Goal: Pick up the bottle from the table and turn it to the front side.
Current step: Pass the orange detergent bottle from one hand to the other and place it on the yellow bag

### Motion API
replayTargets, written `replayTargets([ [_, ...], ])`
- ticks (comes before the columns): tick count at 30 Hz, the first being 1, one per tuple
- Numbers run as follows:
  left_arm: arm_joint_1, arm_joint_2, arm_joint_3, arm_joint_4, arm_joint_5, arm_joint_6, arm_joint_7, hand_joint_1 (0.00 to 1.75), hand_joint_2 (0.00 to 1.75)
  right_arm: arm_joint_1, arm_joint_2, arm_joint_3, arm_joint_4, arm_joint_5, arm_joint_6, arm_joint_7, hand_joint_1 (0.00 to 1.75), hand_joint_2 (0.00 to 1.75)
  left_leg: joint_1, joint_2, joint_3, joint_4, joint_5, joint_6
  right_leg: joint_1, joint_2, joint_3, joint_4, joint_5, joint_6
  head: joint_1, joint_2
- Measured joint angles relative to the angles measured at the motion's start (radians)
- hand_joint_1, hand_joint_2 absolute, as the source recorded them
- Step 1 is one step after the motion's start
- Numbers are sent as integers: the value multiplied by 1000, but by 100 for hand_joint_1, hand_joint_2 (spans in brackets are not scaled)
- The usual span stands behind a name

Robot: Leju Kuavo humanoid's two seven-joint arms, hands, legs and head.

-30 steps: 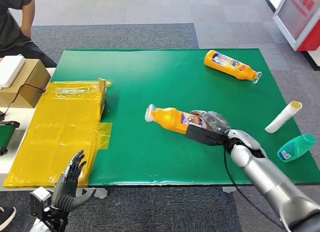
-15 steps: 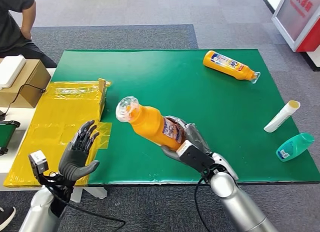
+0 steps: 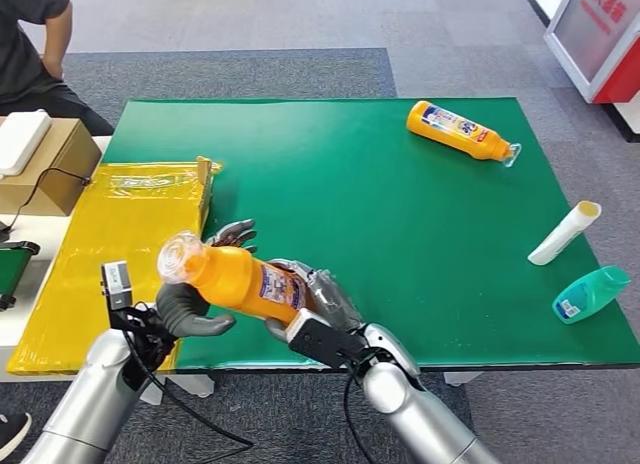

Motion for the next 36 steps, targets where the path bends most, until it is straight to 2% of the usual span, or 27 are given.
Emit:
replayTargets([
  [1, -3, 1, -8, 0, 1, 0, 0, 0, 175, -2, 2, 4, 7, 0, -1, 1, 175, 175, 0, 0, 0, 0, 0, 0, 0, 0, 0, 0, 0, 0, 0, 0],
  [2, -5, 2, -15, 0, 2, 1, 0, 10, 175, -4, 4, 7, 13, 0, -1, 1, 175, 175, 0, 0, 0, 0, 0, 0, 0, 0, 0, 0, 0, 0, 0, 0],
  [5, -9, 4, -27, 1, 1, 15, 0, 141, 175, -8, 7, 15, 27, -2, -2, 2, 175, 175, 0, 0, 0, 0, 0, 0, 0, 0, 0, 0, 0, 0, 0, 0],
  [6, -9, 4, -29, 1, -2, 25, 0, 175, 175, -9, 7, 17, 30, -4, -2, 2, 175, 175, 0, 0, 0, 0, 0, 0, 0, 0, 0, 0, 0, 0, 0, 0],
  [16, -9, 6, -51, 1, -43, 90, 0, 175, 175, -5, 8, 19, 37, -22, -2, 4, 171, 175, 0, 0, 0, 0, 0, 0, 0, 0, 0, 0, 0, 0, 0, 0],
  [20, -11, 4, -58, 1, -71, 116, 0, 175, 175, -3, 8, 21, 37, -28, -3, 8, 0, 175, 0, 0, 0, 0, 0, 0, 0, 0, 0, 0, 0, 0, 0, 0],
  [22, -11, 4, -67, -7, -142, 169, -5, 175, 175, 1, 8, 19, 36, -37, -9, 16, 0, 175, 0, 0, 0, 0, 0, 0, 0, 0, 0, 0, 0, 0, 0, 0],
  [24, -12, 11, -91, -38, -306, 275, 6, 175, 175, 8, 8, 9, 30, -42, -22, 25, 0, 175, 0, 0, 0, 0, 0, 0, 0, 0, -1, 0, 0, 0, 0, 0],
  [26, -25, 31, -125, -96, -515, 398, 57, 175, 175, 24, 6, -10, 16, -43, -32, 35, 0, 175, 0, 0, -1, 0, 0, 0, 0, 0, -2, 0, 1, 0, 0, 0],
  [28, -71, 66, -159, -161, -663, 445, 140, 175, 175, 50, 2, -42, -2, -52, -21, 41, 0, 175, 0, 0, -1, 0, 1, 0, 0, 0, -2, 0, 1, 0, 0, 0],
  [32, -259, 167, -222, -230, -723, 319, 308, 175, 175, 109, -2, -112, -51, -77, 33, 36, 0, 175, 1, 0, -2, 0, 3, -2, 1, 0, -3, 0, 3, -2, 0, 0],
  [36, -466, 249, -303, -233, -737, 202, 414, 175, 175, 147, -3, -159, -103, -79, 57, 37, 0, 175, 1, 0, -3, 0, 4, -3, 2, 0, -4, 0, 4, -3, 0, 0],
])
